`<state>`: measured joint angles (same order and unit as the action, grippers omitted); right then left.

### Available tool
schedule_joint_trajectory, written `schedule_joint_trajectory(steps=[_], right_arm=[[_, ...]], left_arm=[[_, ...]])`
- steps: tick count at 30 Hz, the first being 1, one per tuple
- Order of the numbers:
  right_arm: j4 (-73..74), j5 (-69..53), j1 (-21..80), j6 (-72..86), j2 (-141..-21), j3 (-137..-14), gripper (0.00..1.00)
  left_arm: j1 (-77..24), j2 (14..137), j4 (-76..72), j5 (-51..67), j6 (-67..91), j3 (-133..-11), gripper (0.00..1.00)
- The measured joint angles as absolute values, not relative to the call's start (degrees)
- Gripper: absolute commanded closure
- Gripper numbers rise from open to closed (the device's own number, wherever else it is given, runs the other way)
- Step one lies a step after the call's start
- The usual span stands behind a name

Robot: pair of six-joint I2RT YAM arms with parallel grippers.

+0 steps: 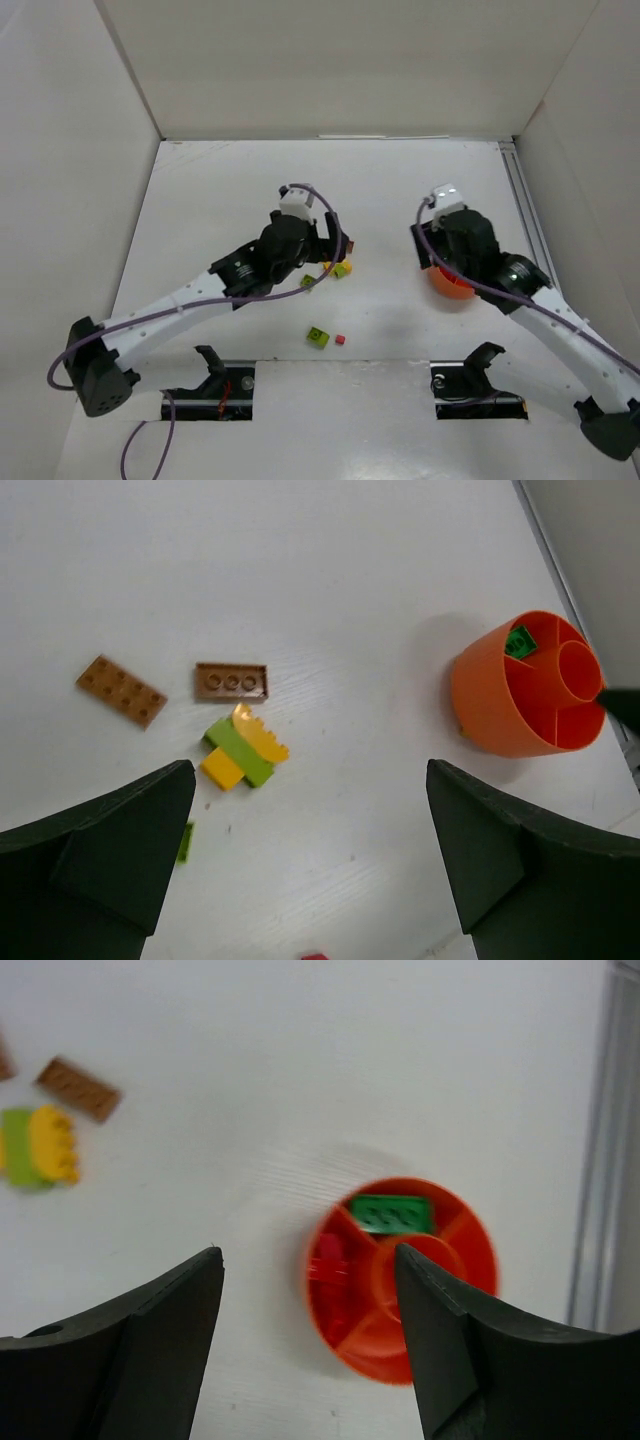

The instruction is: Sort the legos into containers by color

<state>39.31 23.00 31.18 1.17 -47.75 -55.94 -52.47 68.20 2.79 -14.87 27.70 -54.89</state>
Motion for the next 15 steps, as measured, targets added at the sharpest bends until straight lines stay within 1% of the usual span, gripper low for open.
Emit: schedule_joint_trajectory(steps=[4, 9, 12, 13, 15], right_arm=[[34.63, 19.22, 46.44, -1.50, -56.69, -54.15, 0.26], [26.57, 13.37, 63.02, -5.93, -67.00, -50.52, 0.25], [23.92, 10.41, 67.96, -7.86, -70.89, -48.60, 0.25], [22.83, 9.34, 68.82, -8.27, -72.20, -48.25, 0.27], [20.73, 7.90, 69.47, -8.78, -74.98, -47.90, 0.27]], left_arm=[[-52.47, 59.48, 10.26, -20.21, 35.09, -49.78, 0.00], [-52.03, 52.51, 19.46, -22.76, 42.04, -43.22, 0.00], [-52.03, 48.88, 22.94, -23.24, 44.56, -41.39, 0.00], [-52.03, 47.83, 23.33, -23.40, 45.19, -40.93, 0.00], [-52.03, 46.11, 23.97, -23.66, 46.39, -40.27, 0.00]])
